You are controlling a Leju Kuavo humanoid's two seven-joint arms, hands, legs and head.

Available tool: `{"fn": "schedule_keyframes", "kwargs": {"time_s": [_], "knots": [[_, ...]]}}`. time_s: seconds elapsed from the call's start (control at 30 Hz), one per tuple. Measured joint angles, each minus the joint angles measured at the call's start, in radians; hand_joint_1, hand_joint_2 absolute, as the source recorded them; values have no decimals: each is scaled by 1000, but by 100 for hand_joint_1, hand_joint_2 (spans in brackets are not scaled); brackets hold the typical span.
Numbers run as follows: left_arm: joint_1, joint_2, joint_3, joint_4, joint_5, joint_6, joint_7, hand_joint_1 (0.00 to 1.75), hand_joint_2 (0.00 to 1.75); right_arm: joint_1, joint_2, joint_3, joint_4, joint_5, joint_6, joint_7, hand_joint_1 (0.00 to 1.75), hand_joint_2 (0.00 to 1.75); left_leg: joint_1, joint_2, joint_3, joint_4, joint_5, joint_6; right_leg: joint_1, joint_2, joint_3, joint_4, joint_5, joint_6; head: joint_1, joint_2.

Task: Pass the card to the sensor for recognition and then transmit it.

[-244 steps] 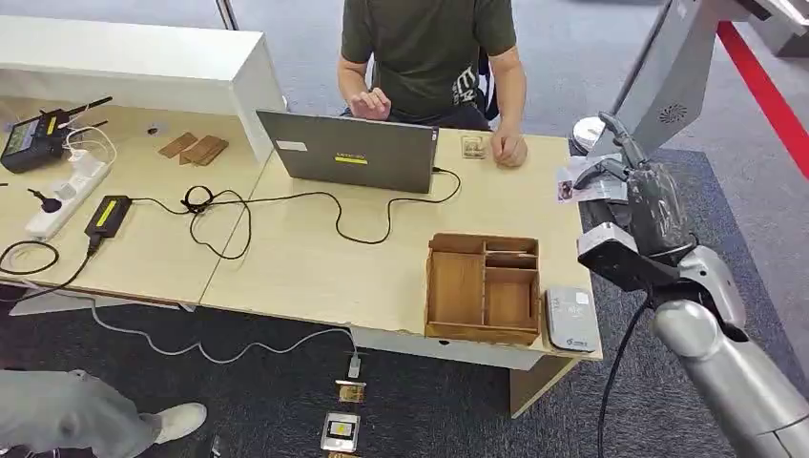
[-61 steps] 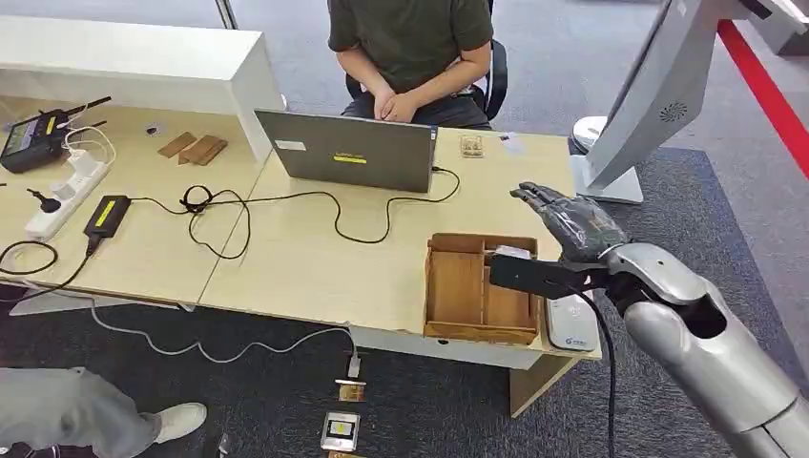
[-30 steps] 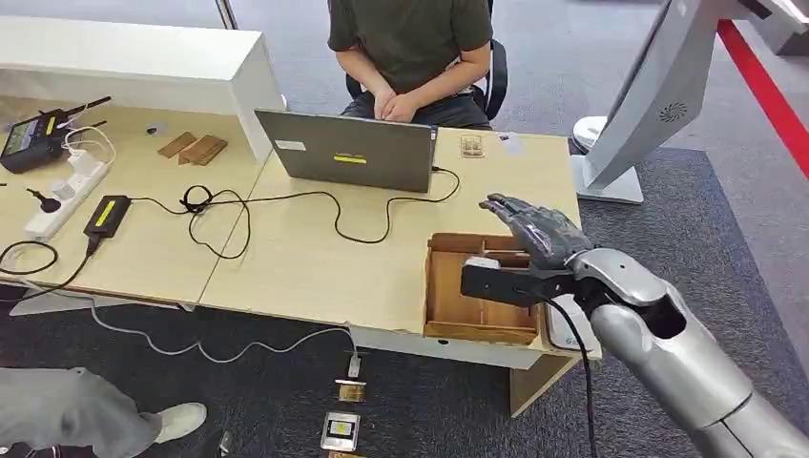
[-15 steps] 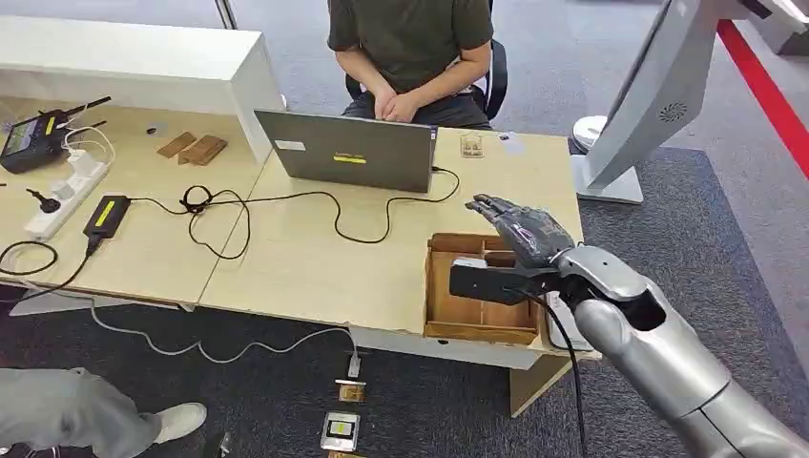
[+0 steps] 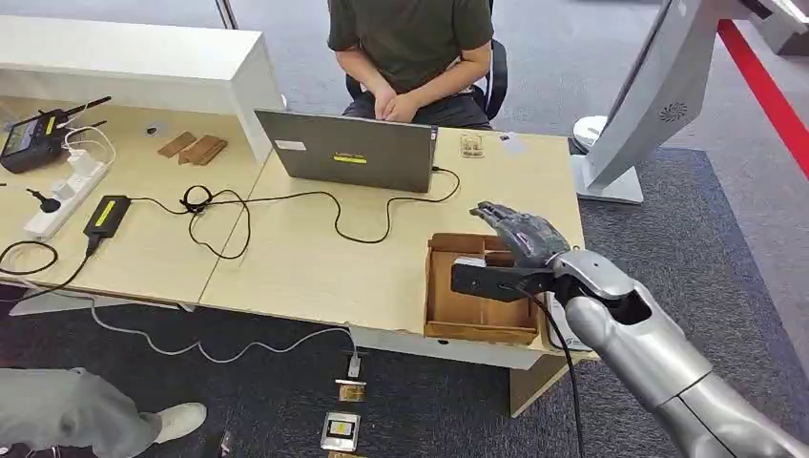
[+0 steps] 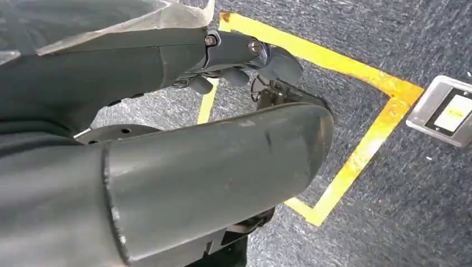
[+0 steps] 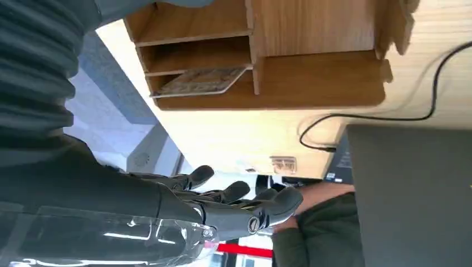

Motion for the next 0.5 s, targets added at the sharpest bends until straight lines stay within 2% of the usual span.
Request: {"fn": "schedule_keyframes", "kwargs": {"time_s": [0.5], "knots": [[0,6,0,0,-2,-6,-2,0,0,-26,26,2,104,14,-43,-16,0,175,0,0,0,0,0,0,0,0,0,0,0,0,0,0]]}}
